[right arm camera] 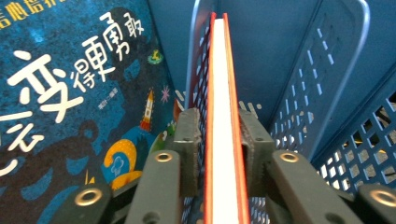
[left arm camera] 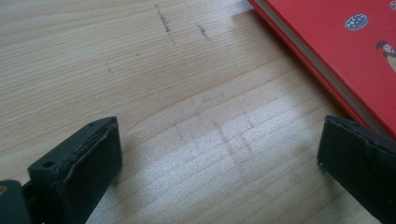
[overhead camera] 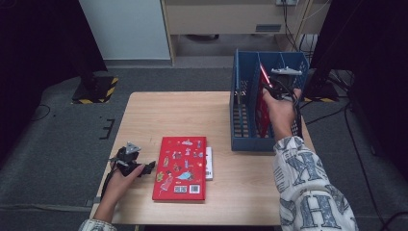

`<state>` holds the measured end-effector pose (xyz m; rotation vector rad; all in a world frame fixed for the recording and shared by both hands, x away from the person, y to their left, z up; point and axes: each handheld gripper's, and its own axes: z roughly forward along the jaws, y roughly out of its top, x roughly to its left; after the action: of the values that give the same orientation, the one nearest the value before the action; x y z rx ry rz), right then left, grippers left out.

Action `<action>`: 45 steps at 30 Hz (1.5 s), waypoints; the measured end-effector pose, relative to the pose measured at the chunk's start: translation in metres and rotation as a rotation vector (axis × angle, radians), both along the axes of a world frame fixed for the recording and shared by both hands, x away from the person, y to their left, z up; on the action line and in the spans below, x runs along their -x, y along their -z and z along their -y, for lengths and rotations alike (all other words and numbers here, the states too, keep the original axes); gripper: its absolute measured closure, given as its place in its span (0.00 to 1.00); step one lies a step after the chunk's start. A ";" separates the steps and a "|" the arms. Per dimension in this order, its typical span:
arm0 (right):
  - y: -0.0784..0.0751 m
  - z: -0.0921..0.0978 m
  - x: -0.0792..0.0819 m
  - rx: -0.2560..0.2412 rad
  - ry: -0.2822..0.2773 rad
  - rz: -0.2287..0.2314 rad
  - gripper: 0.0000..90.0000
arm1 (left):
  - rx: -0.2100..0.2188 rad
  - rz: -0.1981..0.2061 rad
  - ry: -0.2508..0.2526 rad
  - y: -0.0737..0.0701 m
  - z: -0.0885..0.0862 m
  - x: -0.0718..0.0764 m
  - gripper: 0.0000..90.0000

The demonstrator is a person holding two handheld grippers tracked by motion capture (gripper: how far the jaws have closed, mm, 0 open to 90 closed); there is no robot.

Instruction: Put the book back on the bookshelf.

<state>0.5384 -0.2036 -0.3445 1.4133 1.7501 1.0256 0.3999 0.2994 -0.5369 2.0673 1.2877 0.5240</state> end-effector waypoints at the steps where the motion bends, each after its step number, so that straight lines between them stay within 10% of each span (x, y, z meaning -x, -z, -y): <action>1: 0.000 0.000 0.000 0.002 0.002 0.003 0.85 | 0.000 0.000 0.000 0.000 0.000 0.000 0.00; 45: 0.003 -0.013 -0.017 0.026 0.088 0.046 0.88 | -0.002 0.002 0.008 0.000 0.001 -0.001 0.00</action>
<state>0.5556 -0.1906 -0.3479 1.4266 1.6470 0.9778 0.4004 0.2988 -0.5369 2.0721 1.2781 0.5244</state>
